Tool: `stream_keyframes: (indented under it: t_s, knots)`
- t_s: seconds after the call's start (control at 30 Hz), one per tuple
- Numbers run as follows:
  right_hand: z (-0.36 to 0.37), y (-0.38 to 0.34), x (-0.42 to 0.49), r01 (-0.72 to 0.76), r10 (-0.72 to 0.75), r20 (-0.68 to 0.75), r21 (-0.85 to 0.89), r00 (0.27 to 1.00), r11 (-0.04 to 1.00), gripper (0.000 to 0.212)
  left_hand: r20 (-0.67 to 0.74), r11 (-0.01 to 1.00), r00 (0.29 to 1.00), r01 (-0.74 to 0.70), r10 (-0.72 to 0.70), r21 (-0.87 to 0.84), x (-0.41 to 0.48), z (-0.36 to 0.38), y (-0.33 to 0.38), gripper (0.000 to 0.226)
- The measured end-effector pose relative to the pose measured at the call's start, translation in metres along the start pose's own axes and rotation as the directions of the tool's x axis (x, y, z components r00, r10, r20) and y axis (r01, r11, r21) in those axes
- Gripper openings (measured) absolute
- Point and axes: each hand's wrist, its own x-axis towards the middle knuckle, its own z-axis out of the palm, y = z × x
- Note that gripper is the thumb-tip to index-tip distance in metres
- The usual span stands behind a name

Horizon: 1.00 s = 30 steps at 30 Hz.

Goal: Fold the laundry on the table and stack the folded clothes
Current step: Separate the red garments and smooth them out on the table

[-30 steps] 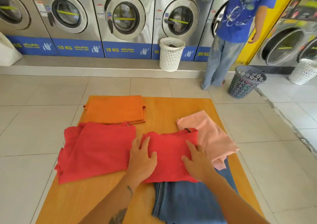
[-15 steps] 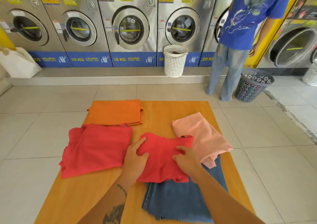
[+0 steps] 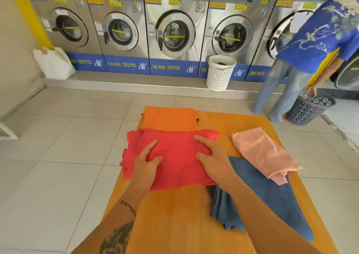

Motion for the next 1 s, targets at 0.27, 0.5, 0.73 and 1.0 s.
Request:
stream_keyframes:
  t_s: [0.27,0.5,0.73,1.0]
  knots:
    - [0.093,0.049,-0.023,-0.274,0.300,0.135,-0.181,0.945,0.945,0.054,0.149,0.763,0.987,-0.052,-0.059,0.644,0.000,-0.095,-0.055,0.066]
    - [0.100,0.067,-0.030,-0.274,0.350,0.145,-0.381,0.925,0.883,0.066,0.063,0.472,0.998,-0.057,0.004,0.880,-0.007,-0.102,-0.094,0.055]
    - [0.116,0.066,-0.049,0.029,0.120,0.123,-0.806,0.985,0.591,0.071,0.321,0.248,0.896,-0.401,0.307,0.882,-0.013,-0.072,-0.087,0.056]
    - [0.096,0.078,-0.045,0.018,0.279,0.331,-0.672,0.902,0.741,0.069,0.324,0.395,0.938,-0.345,0.122,0.852,-0.002,-0.074,-0.086,0.053]
